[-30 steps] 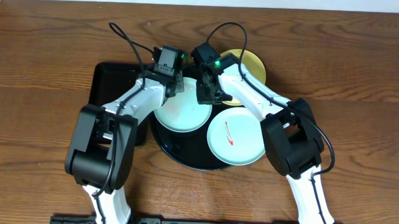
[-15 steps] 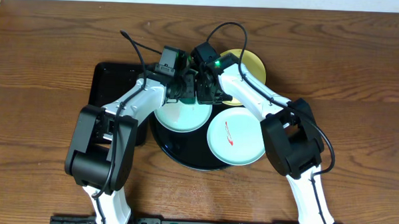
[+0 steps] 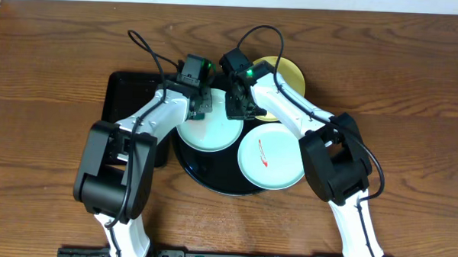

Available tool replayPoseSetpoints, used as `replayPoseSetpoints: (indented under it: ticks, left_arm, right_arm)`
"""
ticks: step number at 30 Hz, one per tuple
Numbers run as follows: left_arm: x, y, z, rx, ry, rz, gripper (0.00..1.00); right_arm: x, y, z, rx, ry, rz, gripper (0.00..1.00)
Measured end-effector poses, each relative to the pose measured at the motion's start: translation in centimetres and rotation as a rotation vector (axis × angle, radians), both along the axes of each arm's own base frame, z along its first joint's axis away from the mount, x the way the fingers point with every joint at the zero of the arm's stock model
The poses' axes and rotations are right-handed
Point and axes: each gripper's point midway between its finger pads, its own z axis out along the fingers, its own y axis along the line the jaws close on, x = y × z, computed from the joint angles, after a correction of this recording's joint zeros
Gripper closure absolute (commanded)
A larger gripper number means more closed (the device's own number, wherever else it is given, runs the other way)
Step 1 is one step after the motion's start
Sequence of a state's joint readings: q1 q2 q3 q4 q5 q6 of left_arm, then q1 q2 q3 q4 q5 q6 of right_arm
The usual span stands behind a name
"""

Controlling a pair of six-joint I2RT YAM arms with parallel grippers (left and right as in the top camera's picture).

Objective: Clean dirty plates on tray and stack at the side
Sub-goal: 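Scrub the green plate with the sponge while the right gripper holds its rim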

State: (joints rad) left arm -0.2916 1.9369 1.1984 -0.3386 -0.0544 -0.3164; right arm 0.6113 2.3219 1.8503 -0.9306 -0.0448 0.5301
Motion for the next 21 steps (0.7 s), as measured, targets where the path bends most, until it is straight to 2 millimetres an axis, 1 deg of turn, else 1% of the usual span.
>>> replayPoseSetpoints:
  ticks: [4,5,7,9,11,14,16,18,21]
  left_arm:
    - [-2.5,-2.3,-0.6,-0.156,0.125,-0.062,0.92]
    - [-3.2,-3.2,-0.6,-0.209,0.159,-0.082,0.92]
    - [-4.0,-4.4,-0.5,-0.280,0.196,-0.110,0.92]
    - [-4.3,-5.5,-0.2,-0.330,0.203,-0.133,0.92]
    - [-3.8,-6.0,0.0,-0.345,0.178,-0.146,0.92]
    - [-2.3,-5.7,0.2,-0.305,0.108,-0.141,0.92]
    - [-0.9,-5.0,0.4,-0.253,0.046,-0.122,0.92]
    - [0.6,-3.8,0.7,-0.183,-0.024,-0.088,0.92]
    - [1.7,-1.9,1.0,-0.085,-0.077,-0.036,0.92]
  right_arm:
    - [0.0,0.0,0.0,0.000,0.000,0.000,0.99]
    - [0.0,0.0,0.0,0.000,0.000,0.000,0.99]
    - [0.0,0.0,0.0,0.000,0.000,0.000,0.99]
    - [0.0,0.0,0.0,0.000,0.000,0.000,0.99]
    - [0.0,0.0,0.0,0.000,0.000,0.000,0.99]
    - [0.0,0.0,0.0,0.000,0.000,0.000,0.99]
    - [0.0,0.0,0.0,0.000,0.000,0.000,0.99]
    - [0.0,0.0,0.0,0.000,0.000,0.000,0.99]
    - [0.0,0.0,0.0,0.000,0.000,0.000,0.99]
